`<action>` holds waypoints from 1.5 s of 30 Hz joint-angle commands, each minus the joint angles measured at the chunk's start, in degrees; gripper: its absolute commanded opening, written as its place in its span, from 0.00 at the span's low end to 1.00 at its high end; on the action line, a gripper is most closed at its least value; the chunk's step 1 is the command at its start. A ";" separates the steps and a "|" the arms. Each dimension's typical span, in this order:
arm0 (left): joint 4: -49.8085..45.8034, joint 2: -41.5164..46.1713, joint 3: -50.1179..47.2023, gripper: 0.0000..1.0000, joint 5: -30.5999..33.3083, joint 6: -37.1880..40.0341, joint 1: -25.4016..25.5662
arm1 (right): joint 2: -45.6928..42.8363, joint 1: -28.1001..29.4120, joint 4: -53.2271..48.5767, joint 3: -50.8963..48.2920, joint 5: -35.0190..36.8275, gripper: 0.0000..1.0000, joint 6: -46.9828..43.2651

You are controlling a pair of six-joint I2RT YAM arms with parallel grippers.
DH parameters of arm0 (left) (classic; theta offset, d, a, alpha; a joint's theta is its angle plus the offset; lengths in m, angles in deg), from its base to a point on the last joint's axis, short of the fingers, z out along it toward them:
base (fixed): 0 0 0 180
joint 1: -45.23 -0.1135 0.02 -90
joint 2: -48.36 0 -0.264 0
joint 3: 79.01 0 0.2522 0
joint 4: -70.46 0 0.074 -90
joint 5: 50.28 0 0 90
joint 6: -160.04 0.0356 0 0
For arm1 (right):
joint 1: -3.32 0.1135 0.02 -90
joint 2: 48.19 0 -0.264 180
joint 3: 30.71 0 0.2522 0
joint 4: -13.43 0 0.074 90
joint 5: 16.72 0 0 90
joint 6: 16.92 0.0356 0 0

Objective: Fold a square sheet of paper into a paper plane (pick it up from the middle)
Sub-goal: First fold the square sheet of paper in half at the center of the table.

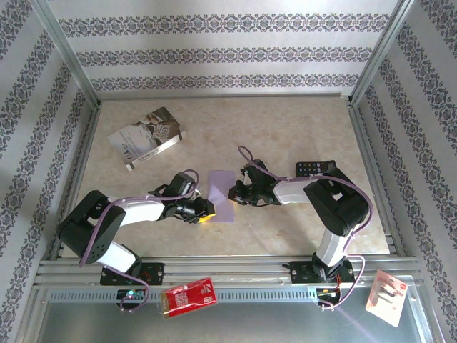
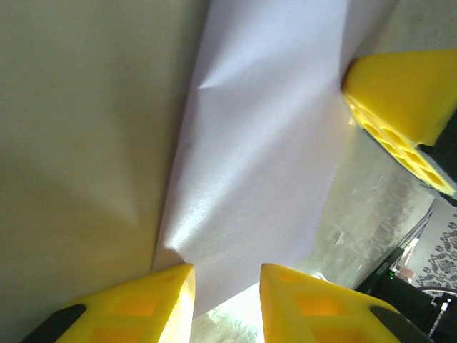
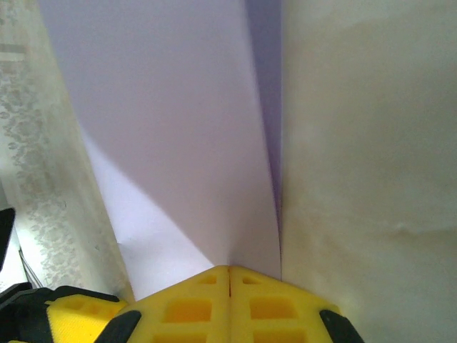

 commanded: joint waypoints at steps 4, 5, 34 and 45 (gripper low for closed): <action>-7.18 3.71 -0.55 0.29 2.74 1.92 -1.12 | 4.20 -0.57 -16.92 -4.47 10.77 0.00 -2.17; -7.11 4.78 0.05 0.29 2.21 2.20 -1.13 | 4.15 -0.54 -16.96 -4.47 10.75 0.00 -2.26; -6.11 -3.12 7.08 0.14 2.91 6.67 -5.26 | 3.32 -0.45 -17.09 -4.91 11.23 0.00 -2.11; -3.78 -6.08 9.44 0.13 0.35 5.57 -4.82 | 3.23 -0.44 -17.37 -4.73 11.10 0.00 -2.18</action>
